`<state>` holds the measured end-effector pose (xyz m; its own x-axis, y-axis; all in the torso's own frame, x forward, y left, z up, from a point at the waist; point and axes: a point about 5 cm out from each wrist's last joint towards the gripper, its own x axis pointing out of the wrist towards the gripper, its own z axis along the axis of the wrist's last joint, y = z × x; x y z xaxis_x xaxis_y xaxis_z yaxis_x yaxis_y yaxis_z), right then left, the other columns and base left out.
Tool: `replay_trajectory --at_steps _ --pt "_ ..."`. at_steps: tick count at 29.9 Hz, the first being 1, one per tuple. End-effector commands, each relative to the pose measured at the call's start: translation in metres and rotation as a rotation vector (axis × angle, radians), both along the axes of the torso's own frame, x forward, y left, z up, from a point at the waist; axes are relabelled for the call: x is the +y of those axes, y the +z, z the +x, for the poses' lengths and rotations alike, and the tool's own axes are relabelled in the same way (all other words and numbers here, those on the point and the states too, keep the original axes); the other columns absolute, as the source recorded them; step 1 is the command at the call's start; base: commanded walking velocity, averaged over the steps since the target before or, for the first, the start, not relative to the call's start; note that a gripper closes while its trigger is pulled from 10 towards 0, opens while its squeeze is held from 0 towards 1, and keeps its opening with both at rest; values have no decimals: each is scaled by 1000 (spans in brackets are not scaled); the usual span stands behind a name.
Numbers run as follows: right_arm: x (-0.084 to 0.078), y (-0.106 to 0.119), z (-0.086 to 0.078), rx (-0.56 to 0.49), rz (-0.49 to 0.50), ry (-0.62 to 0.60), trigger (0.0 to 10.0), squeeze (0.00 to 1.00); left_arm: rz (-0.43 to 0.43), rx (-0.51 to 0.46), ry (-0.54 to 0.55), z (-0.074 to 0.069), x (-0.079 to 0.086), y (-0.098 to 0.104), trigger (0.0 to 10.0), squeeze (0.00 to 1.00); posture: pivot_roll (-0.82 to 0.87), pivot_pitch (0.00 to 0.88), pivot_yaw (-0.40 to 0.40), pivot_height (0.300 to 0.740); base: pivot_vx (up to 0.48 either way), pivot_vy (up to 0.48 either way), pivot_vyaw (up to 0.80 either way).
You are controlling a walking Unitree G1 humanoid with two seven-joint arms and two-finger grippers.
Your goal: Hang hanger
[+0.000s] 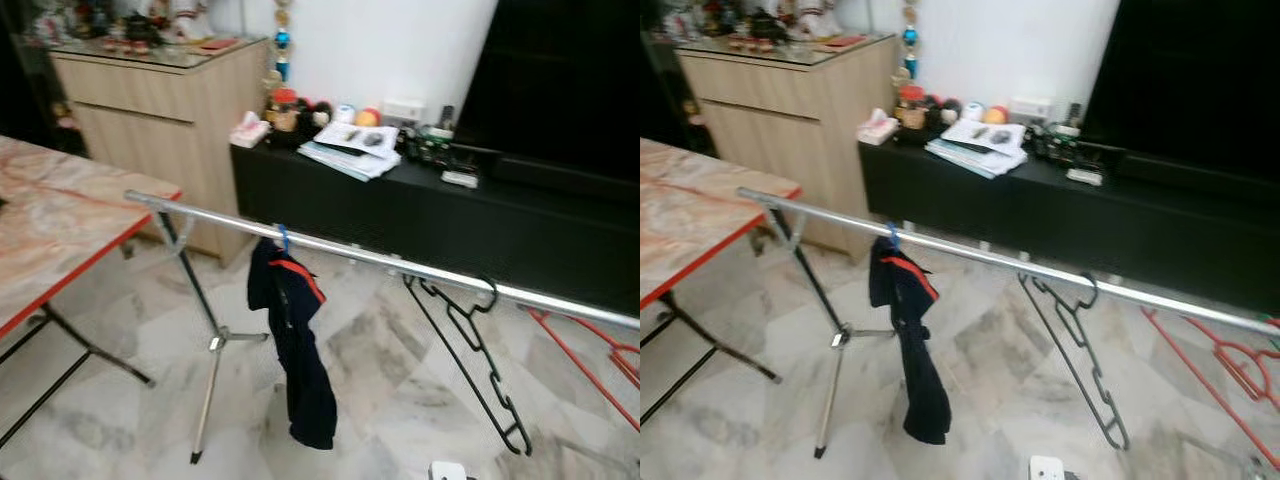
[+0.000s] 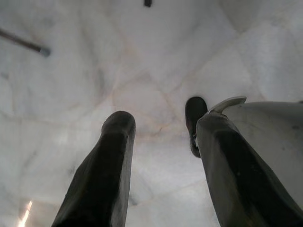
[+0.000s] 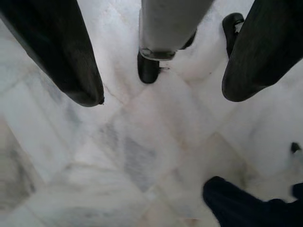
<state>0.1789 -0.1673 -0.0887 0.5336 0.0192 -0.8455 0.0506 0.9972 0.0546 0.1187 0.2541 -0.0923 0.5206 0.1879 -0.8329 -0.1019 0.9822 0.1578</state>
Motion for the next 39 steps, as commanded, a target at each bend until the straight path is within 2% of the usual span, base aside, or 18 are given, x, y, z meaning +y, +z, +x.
replay_trajectory --at_steps 1,5,14,32,39 --pt "-1 -1 -2 9 -4 -4 10000 0 -7 18 13 -3 -1 -2 10000 0 100 0 -18 740 0 0 -750" --pt "-2 0 -1 8 -8 3 10000 0 -8 24 15 -5 -2 -2 10000 0 100 0 -19 740 0 0 -741" --pt "-2 3 5 -24 -14 20 10000 0 -17 26 15 -7 -4 -4 10000 0 99 0 -23 740 0 0 0" --pt "-6 4 6 -21 -31 27 10000 0 -33 27 34 -16 -4 -5 10000 0 97 0 -37 740 0 0 0" --pt "-7 4 7 -24 -35 24 10000 0 -45 40 22 -21 -13 -9 10000 0 80 0 -30 740 0 0 0"
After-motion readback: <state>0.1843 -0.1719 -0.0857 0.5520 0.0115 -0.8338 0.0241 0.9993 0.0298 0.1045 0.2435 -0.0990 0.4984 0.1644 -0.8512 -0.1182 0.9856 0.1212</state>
